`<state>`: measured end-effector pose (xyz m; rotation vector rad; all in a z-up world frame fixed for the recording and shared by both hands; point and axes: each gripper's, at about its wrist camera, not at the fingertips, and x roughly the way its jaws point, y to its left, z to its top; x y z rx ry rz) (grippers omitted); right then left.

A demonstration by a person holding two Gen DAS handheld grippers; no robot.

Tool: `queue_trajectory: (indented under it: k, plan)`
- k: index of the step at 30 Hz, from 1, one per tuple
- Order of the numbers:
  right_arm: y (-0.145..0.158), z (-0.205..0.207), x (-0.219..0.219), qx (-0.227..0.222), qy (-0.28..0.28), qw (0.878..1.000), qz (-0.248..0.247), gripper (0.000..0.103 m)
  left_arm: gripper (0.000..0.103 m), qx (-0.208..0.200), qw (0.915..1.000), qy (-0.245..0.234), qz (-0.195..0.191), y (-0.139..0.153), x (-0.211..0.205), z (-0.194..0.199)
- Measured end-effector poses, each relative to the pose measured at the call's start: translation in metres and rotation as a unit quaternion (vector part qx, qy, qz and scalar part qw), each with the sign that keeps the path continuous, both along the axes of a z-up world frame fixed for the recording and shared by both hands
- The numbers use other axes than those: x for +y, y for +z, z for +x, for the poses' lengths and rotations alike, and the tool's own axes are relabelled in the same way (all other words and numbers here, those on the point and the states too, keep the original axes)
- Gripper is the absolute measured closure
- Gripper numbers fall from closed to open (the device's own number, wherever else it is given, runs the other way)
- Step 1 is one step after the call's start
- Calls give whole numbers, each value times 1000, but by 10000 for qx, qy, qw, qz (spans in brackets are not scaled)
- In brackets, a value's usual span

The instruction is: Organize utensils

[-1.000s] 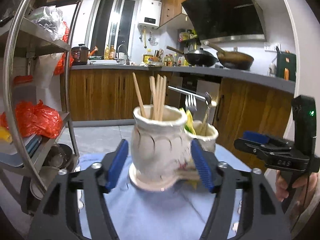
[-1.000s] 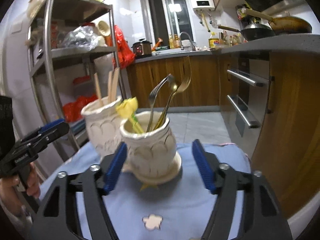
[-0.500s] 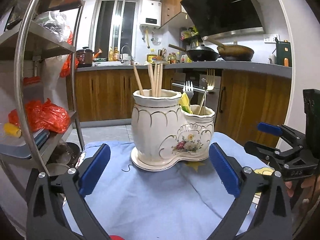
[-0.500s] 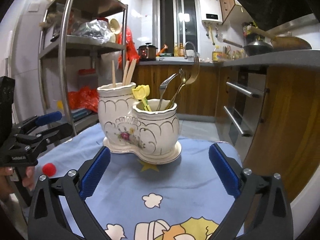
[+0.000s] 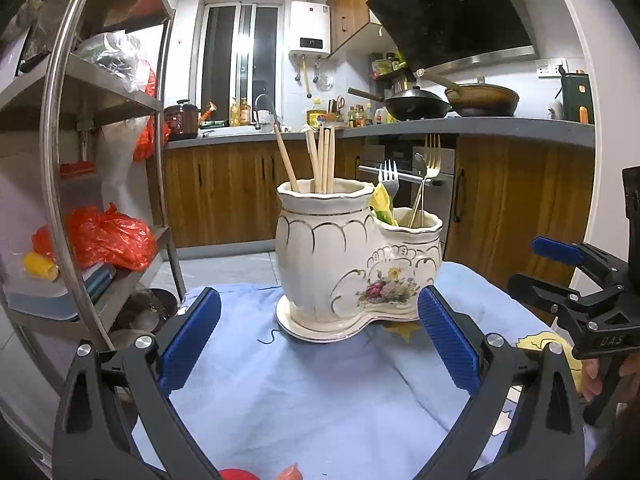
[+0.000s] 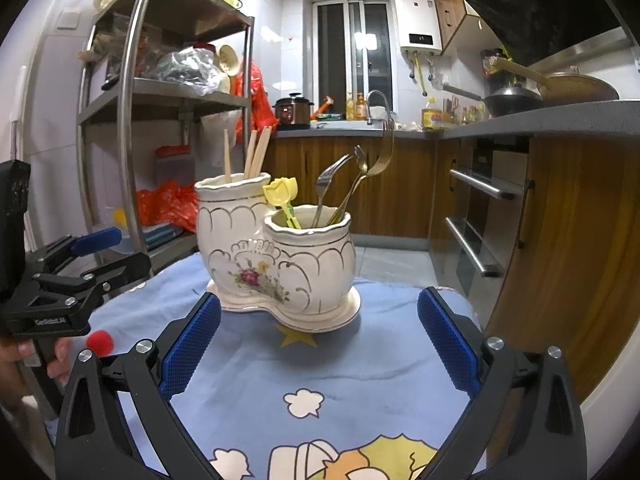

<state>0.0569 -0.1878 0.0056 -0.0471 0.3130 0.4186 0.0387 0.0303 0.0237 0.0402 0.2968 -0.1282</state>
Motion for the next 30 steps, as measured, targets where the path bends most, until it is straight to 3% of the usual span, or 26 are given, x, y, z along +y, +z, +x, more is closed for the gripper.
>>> queue_trajectory:
  k: [30]
  plan:
    - [1,1,-1,10,-20,10000,12,5,6,-25,9999,139,-11,1,2,-2]
